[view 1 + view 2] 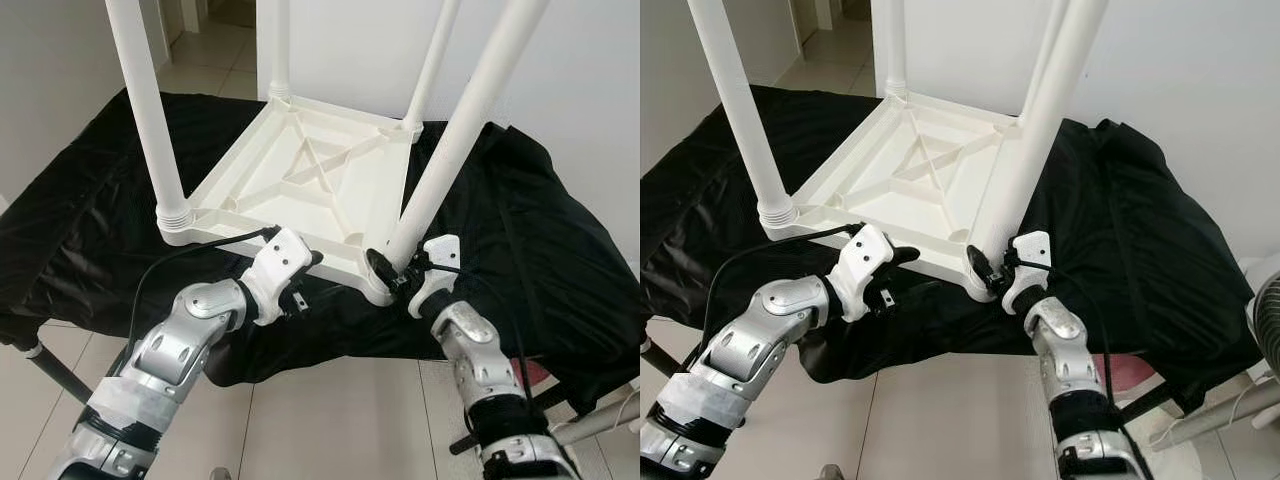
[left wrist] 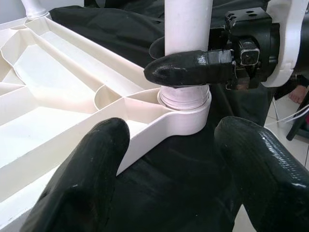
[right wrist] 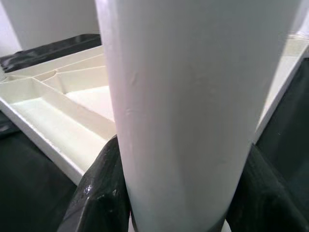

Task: Building children table

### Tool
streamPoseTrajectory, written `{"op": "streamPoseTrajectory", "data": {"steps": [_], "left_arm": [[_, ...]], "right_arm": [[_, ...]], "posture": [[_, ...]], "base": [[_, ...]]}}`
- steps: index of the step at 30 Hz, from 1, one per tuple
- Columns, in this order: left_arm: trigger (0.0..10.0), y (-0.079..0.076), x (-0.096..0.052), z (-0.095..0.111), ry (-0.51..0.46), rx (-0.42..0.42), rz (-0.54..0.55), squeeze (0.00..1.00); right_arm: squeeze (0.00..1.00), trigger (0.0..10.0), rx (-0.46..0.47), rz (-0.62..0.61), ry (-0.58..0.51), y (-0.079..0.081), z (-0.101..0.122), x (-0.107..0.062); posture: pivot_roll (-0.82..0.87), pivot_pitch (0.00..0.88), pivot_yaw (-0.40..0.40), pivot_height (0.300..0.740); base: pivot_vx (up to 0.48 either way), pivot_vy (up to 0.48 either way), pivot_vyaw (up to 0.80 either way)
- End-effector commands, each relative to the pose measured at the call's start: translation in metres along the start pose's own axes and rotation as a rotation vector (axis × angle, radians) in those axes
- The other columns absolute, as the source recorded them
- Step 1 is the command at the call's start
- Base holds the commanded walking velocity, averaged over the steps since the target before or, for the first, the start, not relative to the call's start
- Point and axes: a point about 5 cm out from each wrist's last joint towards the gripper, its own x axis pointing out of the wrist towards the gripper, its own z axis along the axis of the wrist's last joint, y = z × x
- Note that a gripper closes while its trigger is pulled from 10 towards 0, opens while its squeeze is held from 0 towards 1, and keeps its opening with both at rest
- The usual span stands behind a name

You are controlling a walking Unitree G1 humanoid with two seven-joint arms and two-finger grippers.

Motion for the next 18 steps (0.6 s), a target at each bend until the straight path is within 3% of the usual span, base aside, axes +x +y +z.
{"op": "streamPoseTrajectory", "data": {"steps": [1, 10, 14, 18], "left_arm": [[10.0, -0.003, 0.003, -0.002, 0.012, 0.008, -0.043, 0.0], [10.0, -0.002, 0.002, -0.003, 0.017, 0.008, -0.035, 0.0], [10.0, -0.001, 0.003, -0.002, 0.014, 0.006, -0.03, 0.0], [10.0, -0.001, 0.003, -0.002, 0.011, 0.005, -0.028, 0.0]], "right_arm": [[0.0, 10.0, 0.019, -0.059, -0.018, -0.005, 0.003, -0.002], [0.0, 10.0, 0.02, -0.251, -0.007, 0.013, -0.003, -0.01], [0.0, 10.0, 0.05, -0.419, 0.026, 0.032, -0.009, -0.009], [0.0, 10.0, 0.078, -0.416, 0.021, 0.042, -0.007, -0.006]], "posture": [[0.01, 0.023, -0.045, 0.74], [0.02, 0.031, -0.054, 0.74], [0.02, 0.034, -0.066, 0.74], [0.02, 0.036, -0.064, 0.74]], "base": [[0.0, 0.0, 0.0], [0.0, 0.0, 0.0], [0.0, 0.0, 0.0], [0.0, 0.0, 0.0]]}}
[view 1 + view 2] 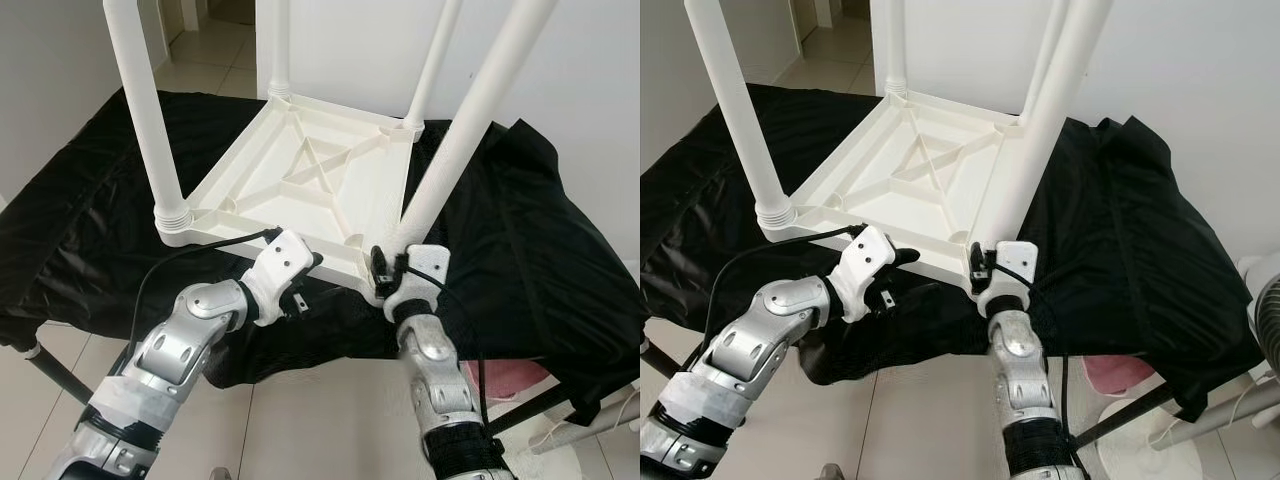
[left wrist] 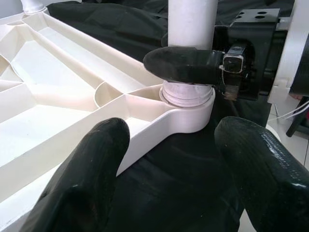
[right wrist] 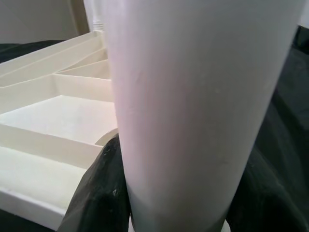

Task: Building children table

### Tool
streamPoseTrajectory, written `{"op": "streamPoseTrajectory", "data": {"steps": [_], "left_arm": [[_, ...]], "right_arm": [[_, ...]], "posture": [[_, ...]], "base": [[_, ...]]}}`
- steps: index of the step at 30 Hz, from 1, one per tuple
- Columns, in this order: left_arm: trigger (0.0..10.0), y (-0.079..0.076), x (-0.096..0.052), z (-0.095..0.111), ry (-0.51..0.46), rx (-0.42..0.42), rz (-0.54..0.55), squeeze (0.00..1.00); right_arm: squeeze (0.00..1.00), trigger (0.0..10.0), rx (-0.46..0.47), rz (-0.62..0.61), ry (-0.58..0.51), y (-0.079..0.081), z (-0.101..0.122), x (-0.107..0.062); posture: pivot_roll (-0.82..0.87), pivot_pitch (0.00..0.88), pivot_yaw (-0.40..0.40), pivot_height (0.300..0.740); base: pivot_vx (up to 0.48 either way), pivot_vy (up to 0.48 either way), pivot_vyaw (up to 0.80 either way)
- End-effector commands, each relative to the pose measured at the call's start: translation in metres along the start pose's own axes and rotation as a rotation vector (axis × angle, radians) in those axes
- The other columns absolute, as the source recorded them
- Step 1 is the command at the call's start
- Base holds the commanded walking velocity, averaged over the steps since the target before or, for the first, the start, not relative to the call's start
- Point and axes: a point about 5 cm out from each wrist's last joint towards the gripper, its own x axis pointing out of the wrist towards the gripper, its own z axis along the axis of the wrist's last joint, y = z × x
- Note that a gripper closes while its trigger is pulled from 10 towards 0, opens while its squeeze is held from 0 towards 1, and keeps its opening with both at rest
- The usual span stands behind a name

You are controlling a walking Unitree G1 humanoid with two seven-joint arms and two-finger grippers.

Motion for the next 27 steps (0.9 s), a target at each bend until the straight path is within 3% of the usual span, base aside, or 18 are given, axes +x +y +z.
{"op": "streamPoseTrajectory", "data": {"steps": [1, 8, 9, 23, 24, 25, 27], "left_arm": [[10.0, -0.002, 0.002, 0.0, -0.004, -0.003, -0.03, 0.0], [10.0, -0.002, 0.002, 0.0, -0.004, -0.002, -0.029, 0.0], [10.0, -0.002, 0.002, 0.0, -0.004, -0.002, -0.027, 0.0], [10.0, -0.002, 0.001, -0.001, -0.003, -0.009, -0.016, 0.0], [10.0, -0.002, 0.002, -0.001, -0.004, -0.009, -0.017, 0.0], [10.0, -0.002, 0.002, -0.001, -0.004, -0.009, -0.017, 0.0], [10.0, -0.002, 0.002, -0.001, -0.004, -0.009, -0.018, 0.0]], "right_arm": [[0.0, 10.0, 0.041, -0.014, 0.036, 0.004, -0.007, -0.006], [0.0, 10.0, 0.042, 0.04, 0.038, 0.008, -0.006, -0.01], [1.0, 10.0, 0.038, 0.047, 0.033, 0.01, -0.005, -0.01], [1.0, 10.0, 0.027, 0.137, 0.02, 0.009, -0.002, -0.012], [0.33, 10.0, 0.022, 0.156, 0.013, 0.005, -0.001, -0.012], [0.0, 10.0, 0.02, 0.17, 0.007, 0.003, 0.0, -0.012], [0.0, 10.0, 0.022, 0.213, 0.011, 0.001, 0.0, -0.012]], "posture": [[0.02, 0.034, -0.065, 0.74], [0.03, 0.04, -0.069, 0.74], [0.03, 0.04, -0.069, 0.74], [0.03, 0.041, -0.075, 0.74], [0.03, 0.04, -0.074, 0.74], [0.03, 0.039, -0.074, 0.74], [0.03, 0.039, -0.073, 0.74]], "base": [[0.0, 0.0, 0.0], [0.0, 0.0, 0.0], [0.0, 0.0, 0.0], [0.0, 0.0, 0.0], [0.0, 0.0, 0.0], [0.0, 0.0, 0.0], [0.0, 0.0, 0.0]]}}
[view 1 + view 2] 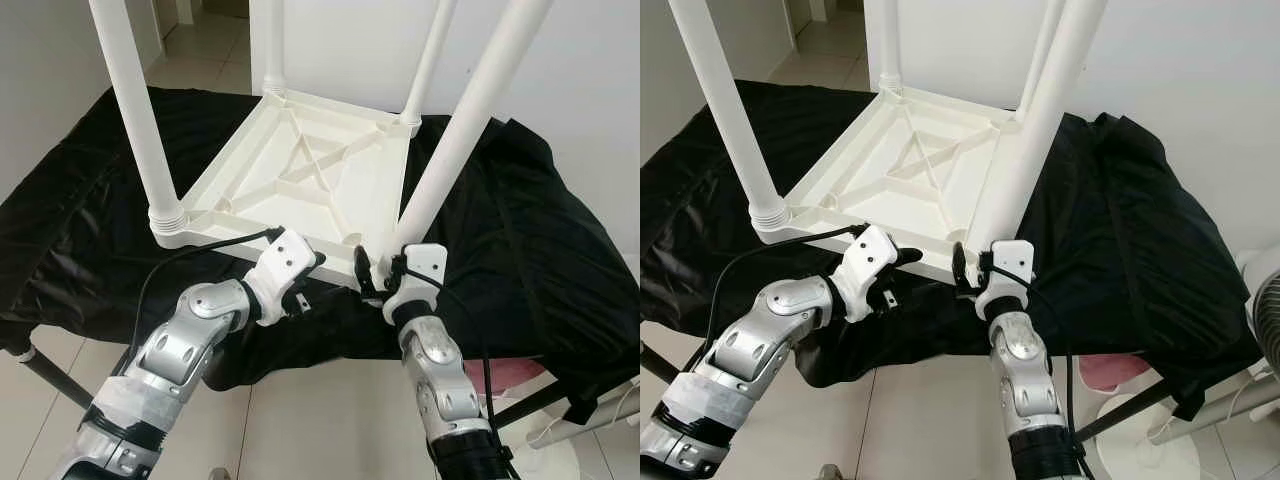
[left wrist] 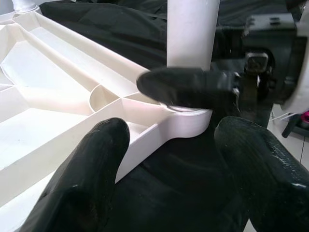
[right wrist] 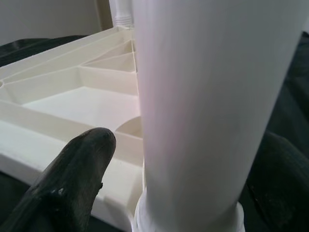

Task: Building children table

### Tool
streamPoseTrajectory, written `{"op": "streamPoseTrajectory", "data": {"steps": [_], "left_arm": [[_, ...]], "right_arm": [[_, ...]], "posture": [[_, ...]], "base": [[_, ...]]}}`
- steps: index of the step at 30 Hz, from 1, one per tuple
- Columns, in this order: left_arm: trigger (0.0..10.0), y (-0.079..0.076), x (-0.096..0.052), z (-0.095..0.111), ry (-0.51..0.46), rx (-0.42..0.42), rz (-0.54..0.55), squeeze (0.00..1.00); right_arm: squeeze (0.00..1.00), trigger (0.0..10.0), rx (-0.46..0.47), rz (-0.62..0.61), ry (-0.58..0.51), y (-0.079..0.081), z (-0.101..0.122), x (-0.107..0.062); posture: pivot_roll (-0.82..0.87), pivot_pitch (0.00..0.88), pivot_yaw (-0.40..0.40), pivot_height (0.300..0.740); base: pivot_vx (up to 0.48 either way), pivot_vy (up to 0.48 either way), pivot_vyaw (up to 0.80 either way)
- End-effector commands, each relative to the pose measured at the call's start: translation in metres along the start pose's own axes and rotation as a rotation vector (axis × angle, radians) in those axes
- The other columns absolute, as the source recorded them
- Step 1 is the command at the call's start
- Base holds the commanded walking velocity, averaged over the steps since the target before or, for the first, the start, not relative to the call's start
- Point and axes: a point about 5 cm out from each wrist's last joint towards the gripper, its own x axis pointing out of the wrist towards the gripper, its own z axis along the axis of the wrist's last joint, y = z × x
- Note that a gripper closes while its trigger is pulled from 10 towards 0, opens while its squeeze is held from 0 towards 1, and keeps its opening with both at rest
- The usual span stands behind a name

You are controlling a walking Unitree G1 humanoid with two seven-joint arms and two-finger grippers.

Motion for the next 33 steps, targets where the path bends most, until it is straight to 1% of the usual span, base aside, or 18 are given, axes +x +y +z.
{"op": "streamPoseTrajectory", "data": {"steps": [1, 3, 4, 5, 7, 8, 10, 11, 14, 18, 19, 22, 24, 28, 29, 30, 31, 33], "left_arm": [[10.0, -0.003, 0.001, -0.002, 0.004, -0.005, -0.023, 0.0], [10.0, -0.003, 0.001, -0.002, 0.004, -0.005, -0.023, 0.0], [10.0, -0.005, 0.002, -0.002, 0.003, -0.005, -0.029, 0.0], [10.0, -0.005, 0.002, -0.002, 0.003, -0.005, -0.029, 0.0], [10.0, -0.009, 0.003, -0.002, 0.001, -0.011, -0.041, 0.0], [10.0, -0.009, 0.003, -0.002, 0.001, -0.011, -0.041, 0.0], [10.0, -0.012, 0.004, -0.003, 0.001, -0.013, -0.048, 0.0], [10.0, -0.012, 0.004, -0.003, 0.001, -0.013, -0.048, 0.0], [10.0, -0.014, 0.006, -0.002, -0.007, -0.02, -0.048, 0.0], [10.0, -0.016, 0.007, -0.002, -0.014, -0.021, -0.055, 0.0], [10.0, -0.017, 0.007, -0.002, -0.014, -0.022, -0.056, 0.0], [10.0, -0.017, 0.007, -0.002, -0.014, -0.023, -0.056, 0.0], [10.0, -0.019, 0.006, -0.003, -0.011, -0.024, -0.061, 0.0], [10.0, -0.02, 0.006, -0.004, -0.009, -0.024, -0.064, 0.0], [10.0, -0.021, 0.007, -0.003, -0.01, -0.024, -0.064, 0.0], [10.0, -0.021, 0.007, -0.003, -0.01, -0.024, -0.064, 0.0], [10.0, -0.021, 0.007, -0.003, -0.011, -0.024, -0.063, 0.0], [10.0, -0.021, 0.007, -0.003, -0.011, -0.025, -0.062, 0.0]], "right_arm": [[0.0, 10.0, 0.014, 0.1, 0.008, -0.004, -0.002, -0.002], [0.0, 10.0, 0.014, 0.1, 0.008, -0.004, -0.002, -0.002], [0.0, 10.0, 0.009, 0.139, 0.01, -0.008, -0.001, -0.002], [0.0, 10.0, 0.009, 0.139, 0.01, -0.008, -0.001, -0.002], [0.0, 10.0, -0.018, 0.197, 0.016, -0.02, -0.001, 0.0], [0.0, 10.0, -0.018, 0.197, 0.016, -0.02, -0.001, 0.0], [0.0, 10.0, -0.04, 0.255, 0.03, -0.031, 0.0, 0.002], [0.0, 10.0, -0.04, 0.255, 0.03, -0.031, 0.0, 0.002], [0.0, 10.0, -0.073, 0.358, 0.053, -0.039, 0.001, 0.007], [0.0, 10.0, -0.087, 0.413, 0.063, -0.04, 0.002, 0.011], [0.0, 10.0, -0.109, 0.428, 0.065, -0.041, 0.003, 0.014], [0.0, 10.0, -0.116, 0.434, 0.067, -0.041, 0.003, 0.016], [0.0, 10.0, -0.128, 0.469, 0.074, -0.042, 0.004, 0.021], [0.0, 10.0, -0.151, 0.499, 0.087, -0.042, 0.002, 0.025], [0.0, 4.6, -0.154, 0.504, 0.09, -0.043, 0.001, 0.026], [0.0, 4.6, -0.154, 0.504, 0.09, -0.043, 0.001, 0.026], [0.0, 1.7, -0.153, 0.505, 0.094, -0.044, 0.001, 0.027], [0.0, 1.7, -0.15, 0.508, 0.094, -0.045, 0.0, 0.028]], "posture": [[0.03, 0.036, -0.071, 0.74], [0.03, 0.036, -0.071, 0.74], [0.03, 0.036, -0.071, 0.74], [0.03, 0.036, -0.071, 0.74], [0.03, 0.029, -0.073, 0.74], [0.03, 0.029, -0.073, 0.74], [0.04, 0.026, -0.075, 0.74], [0.04, 0.026, -0.075, 0.74], [0.04, 0.018, -0.077, 0.74], [0.04, 0.013, -0.078, 0.74], [0.04, 0.011, -0.077, 0.74], [0.04, 0.011, -0.077, 0.74], [0.04, 0.007, -0.081, 0.74], [0.05, 0.004, -0.083, 0.74], [0.05, 0.003, -0.084, 0.74], [0.05, 0.003, -0.084, 0.74], [0.05, 0.003, -0.084, 0.74], [0.05, 0.003, -0.084, 0.74]], "base": [[0.0, 0.0, 0.0], [0.0, 0.0, 0.0], [0.0, 0.0, 0.0], [0.0, 0.0, 0.0], [0.0, 0.0, 0.0], [0.0, 0.0, 0.0], [0.0, 0.0, 0.0], [0.0, 0.0, 0.0], [0.0, 0.0, 0.0], [0.0, 0.0, 0.0], [0.0, 0.0, 0.0], [0.0, 0.0, 0.0], [0.0, 0.0, 0.0], [0.0, 0.0, 0.0], [0.0, 0.0, 0.0], [0.0, 0.0, 0.0], [0.0, 0.0, 0.0], [0.0, 0.0, 0.0]]}}
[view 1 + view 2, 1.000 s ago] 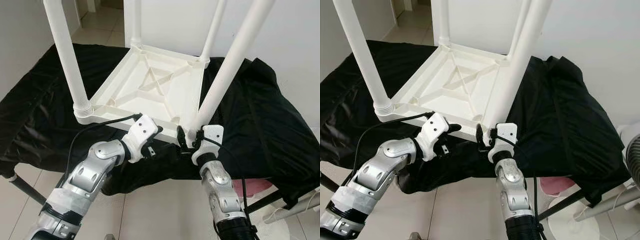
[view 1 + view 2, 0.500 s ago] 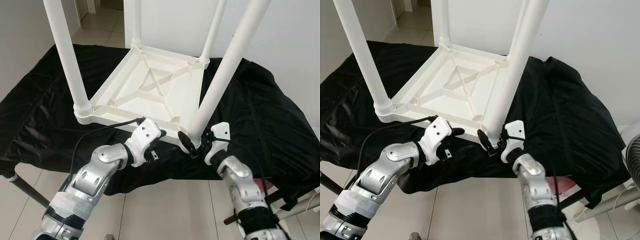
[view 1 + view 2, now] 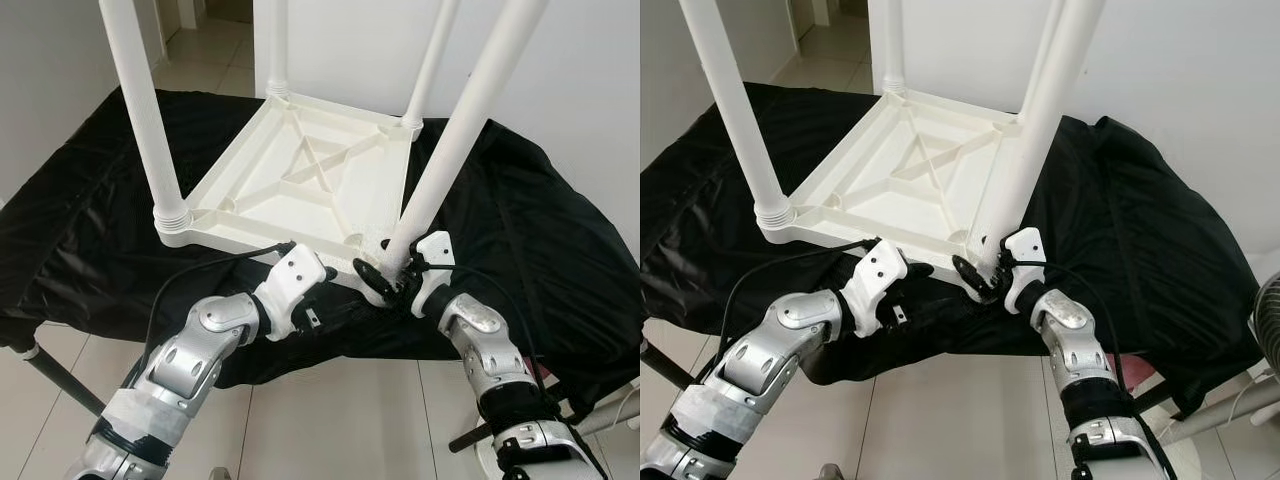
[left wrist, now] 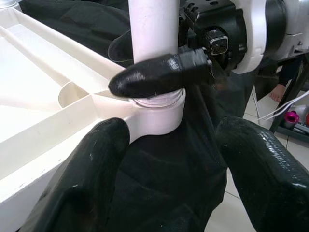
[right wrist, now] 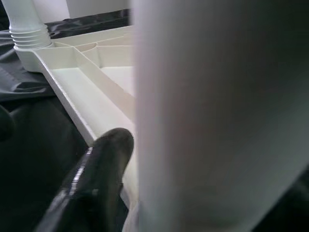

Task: Building children table

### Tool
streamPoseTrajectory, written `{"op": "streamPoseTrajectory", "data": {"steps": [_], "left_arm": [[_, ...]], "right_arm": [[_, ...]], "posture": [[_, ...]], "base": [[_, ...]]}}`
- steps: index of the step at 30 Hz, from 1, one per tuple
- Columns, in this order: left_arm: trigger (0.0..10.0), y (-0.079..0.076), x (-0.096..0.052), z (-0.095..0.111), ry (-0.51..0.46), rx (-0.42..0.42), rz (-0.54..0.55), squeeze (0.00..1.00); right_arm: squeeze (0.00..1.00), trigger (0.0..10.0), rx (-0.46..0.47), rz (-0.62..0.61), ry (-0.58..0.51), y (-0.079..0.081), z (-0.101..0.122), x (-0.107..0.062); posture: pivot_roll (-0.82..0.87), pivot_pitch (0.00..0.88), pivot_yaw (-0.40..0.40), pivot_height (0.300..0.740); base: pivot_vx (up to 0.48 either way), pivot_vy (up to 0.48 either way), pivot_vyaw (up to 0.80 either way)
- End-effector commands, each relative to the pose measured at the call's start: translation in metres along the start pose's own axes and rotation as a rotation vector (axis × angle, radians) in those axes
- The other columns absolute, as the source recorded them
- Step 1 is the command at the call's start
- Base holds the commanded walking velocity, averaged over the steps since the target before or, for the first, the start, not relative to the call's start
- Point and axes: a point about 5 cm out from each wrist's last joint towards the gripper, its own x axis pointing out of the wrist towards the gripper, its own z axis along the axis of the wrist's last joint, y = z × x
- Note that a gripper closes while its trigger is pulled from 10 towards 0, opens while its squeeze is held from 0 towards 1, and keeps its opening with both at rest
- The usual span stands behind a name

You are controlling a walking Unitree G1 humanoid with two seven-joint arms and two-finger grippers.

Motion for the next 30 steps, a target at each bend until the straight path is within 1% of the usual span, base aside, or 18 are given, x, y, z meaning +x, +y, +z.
{"op": "streamPoseTrajectory", "data": {"steps": [1, 7, 10, 13, 14, 16, 17, 18, 19, 20, 21, 23, 25, 27, 28, 29, 30], "left_arm": [[10.0, -0.005, 0.0, 0.002, -0.001, 0.005, -0.019, 0.0], [10.0, -0.006, -0.002, 0.001, 0.003, 0.002, -0.017, 0.0], [10.0, -0.006, -0.002, 0.0, 0.004, 0.002, -0.015, 0.0], [10.0, -0.006, -0.002, 0.0, 0.004, 0.002, -0.015, 0.0], [10.0, -0.006, -0.002, 0.0, 0.004, 0.002, -0.015, 0.0], [10.0, -0.007, -0.002, 0.0, 0.002, 0.0, -0.017, 0.0], [10.0, -0.007, -0.002, 0.0, 0.002, 0.0, -0.017, 0.0], [10.0, -0.007, -0.002, 0.0, 0.002, -0.001, -0.018, 0.0], [10.0, -0.007, -0.002, 0.0, 0.002, -0.001, -0.018, 0.0], [10.0, -0.007, -0.002, 0.0, 0.002, -0.002, -0.019, 0.0], [10.0, -0.007, -0.002, 0.0, 0.002, -0.002, -0.019, 0.0], [10.0, -0.007, -0.001, -0.001, 0.002, -0.003, -0.02, 0.0], [10.0, -0.007, -0.001, -0.001, 0.002, -0.003, -0.02, 0.0], [10.0, -0.006, 0.0, 0.0, 0.001, 0.0, -0.021, 0.0], [10.0, -0.006, 0.0, 0.0, 0.001, 0.0, -0.021, 0.0], [10.0, -0.006, 0.0, 0.001, 0.0, 0.002, -0.021, 0.0], [10.0, -0.006, 0.0, 0.001, 0.0, 0.002, -0.021, 0.0]], "right_arm": [[0.0, 0.0, 0.003, 0.02, 0.008, 0.001, -0.004, 0.0], [0.0, 0.0, 0.026, -0.001, 0.007, 0.0, -0.008, -0.005], [0.0, 0.0, 0.065, -0.03, -0.004, -0.001, -0.01, -0.007], [0.0, 0.0, 0.065, -0.03, -0.004, -0.001, -0.01, -0.007], [0.0, 10.0, 0.08, -0.032, -0.011, 0.0, -0.011, -0.008], [0.0, 10.0, 0.085, -0.094, -0.013, 0.003, -0.012, -0.009], [0.0, 10.0, 0.085, -0.094, -0.013, 0.003, -0.012, -0.009], [0.0, 10.0, 0.069, -0.158, 0.003, 0.003, -0.014, -0.009], [0.0, 10.0, 0.069, -0.158, 0.003, 0.003, -0.014, -0.009], [0.0, 10.0, 0.063, -0.198, 0.017, 0.005, -0.016, -0.009], [0.0, 10.0, 0.063, -0.198, 0.017, 0.005, -0.016, -0.009], [0.0, 10.0, 0.073, -0.283, 0.019, 0.01, -0.018, -0.01], [0.0, 10.0, 0.073, -0.283, 0.019, 0.01, -0.018, -0.01], [0.0, 10.0, 0.106, -0.397, 0.028, 0.019, -0.021, -0.012], [0.0, 10.0, 0.106, -0.397, 0.028, 0.019, -0.021, -0.012], [0.0, 10.0, 0.121, -0.44, 0.035, 0.022, -0.023, -0.014], [0.0, 10.0, 0.121, -0.44, 0.035, 0.022, -0.023, -0.014]], "posture": [[0.06, 0.006, -0.087, 0.74], [0.06, 0.009, -0.089, 0.74], [0.06, 0.01, -0.09, 0.74], [0.06, 0.01, -0.09, 0.74], [0.06, 0.009, -0.09, 0.74], [0.05, 0.008, -0.093, 0.74], [0.05, 0.008, -0.093, 0.74], [0.05, 0.007, -0.092, 0.74], [0.05, 0.007, -0.092, 0.74], [0.05, 0.007, -0.095, 0.74], [0.05, 0.007, -0.095, 0.74], [0.04, 0.005, -0.095, 0.74], [0.04, 0.005, -0.095, 0.74], [0.04, 0.002, -0.095, 0.74], [0.04, 0.002, -0.095, 0.74], [0.04, 0.002, -0.095, 0.74], [0.04, 0.002, -0.095, 0.74]], "base": [[0.0, 0.0, 0.0], [0.0, 0.0, 0.0], [0.0, 0.0, 0.0], [0.0, 0.0, 0.0], [0.0, 0.0, 0.0], [0.0, 0.0, 0.0], [0.0, 0.0, 0.0], [0.0, 0.0, 0.0], [0.0, 0.0, 0.0], [0.0, 0.0, 0.0], [0.0, 0.0, 0.0], [0.0, 0.0, 0.0], [0.0, 0.0, 0.0], [0.0, 0.0, 0.0], [0.0, 0.0, 0.0], [0.0, 0.0, 0.0], [0.0, 0.0, 0.0]]}}
